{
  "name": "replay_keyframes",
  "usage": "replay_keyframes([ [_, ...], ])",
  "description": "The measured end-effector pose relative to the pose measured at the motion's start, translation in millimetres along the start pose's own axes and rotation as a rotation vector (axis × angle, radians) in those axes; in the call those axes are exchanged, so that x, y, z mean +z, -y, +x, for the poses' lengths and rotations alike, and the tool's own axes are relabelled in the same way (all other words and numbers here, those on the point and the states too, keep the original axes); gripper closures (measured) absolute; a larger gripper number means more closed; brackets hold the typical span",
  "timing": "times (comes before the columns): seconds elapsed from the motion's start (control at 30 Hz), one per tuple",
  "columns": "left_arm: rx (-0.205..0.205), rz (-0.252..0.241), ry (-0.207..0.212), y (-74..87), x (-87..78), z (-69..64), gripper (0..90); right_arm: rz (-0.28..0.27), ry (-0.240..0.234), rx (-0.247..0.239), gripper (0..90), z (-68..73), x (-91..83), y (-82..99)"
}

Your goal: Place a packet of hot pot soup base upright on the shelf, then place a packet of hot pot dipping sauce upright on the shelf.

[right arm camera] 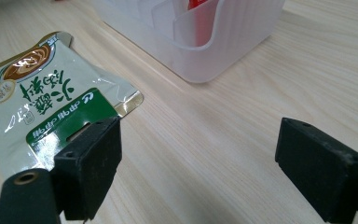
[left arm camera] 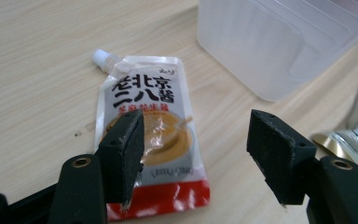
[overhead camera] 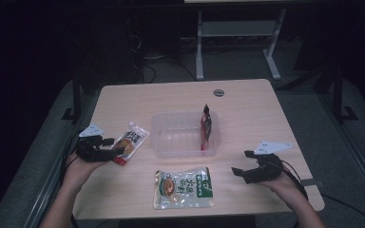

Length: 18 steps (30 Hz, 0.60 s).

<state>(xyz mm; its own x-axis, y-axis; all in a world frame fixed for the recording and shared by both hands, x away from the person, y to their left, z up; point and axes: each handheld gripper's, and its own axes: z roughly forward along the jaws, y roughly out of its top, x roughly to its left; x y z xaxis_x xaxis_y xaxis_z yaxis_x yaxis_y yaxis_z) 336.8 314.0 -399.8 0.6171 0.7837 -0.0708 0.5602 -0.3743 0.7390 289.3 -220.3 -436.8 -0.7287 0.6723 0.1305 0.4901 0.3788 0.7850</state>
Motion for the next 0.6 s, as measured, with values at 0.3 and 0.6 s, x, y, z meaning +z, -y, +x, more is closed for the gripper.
replay_keyframes([
  [0.3, -0.042, 0.016, -0.029, -9.6, 27.2, 12.6, 55.6, 0.008, -0.003, 0.003, 14.2, -2.0, 2.0, 0.5],
  [0.6, -0.05, 0.062, -0.081, -21.2, 55.9, 24.8, 89.9, 0.013, -0.003, 0.0, 14.2, -3.2, 2.8, 1.6],
])
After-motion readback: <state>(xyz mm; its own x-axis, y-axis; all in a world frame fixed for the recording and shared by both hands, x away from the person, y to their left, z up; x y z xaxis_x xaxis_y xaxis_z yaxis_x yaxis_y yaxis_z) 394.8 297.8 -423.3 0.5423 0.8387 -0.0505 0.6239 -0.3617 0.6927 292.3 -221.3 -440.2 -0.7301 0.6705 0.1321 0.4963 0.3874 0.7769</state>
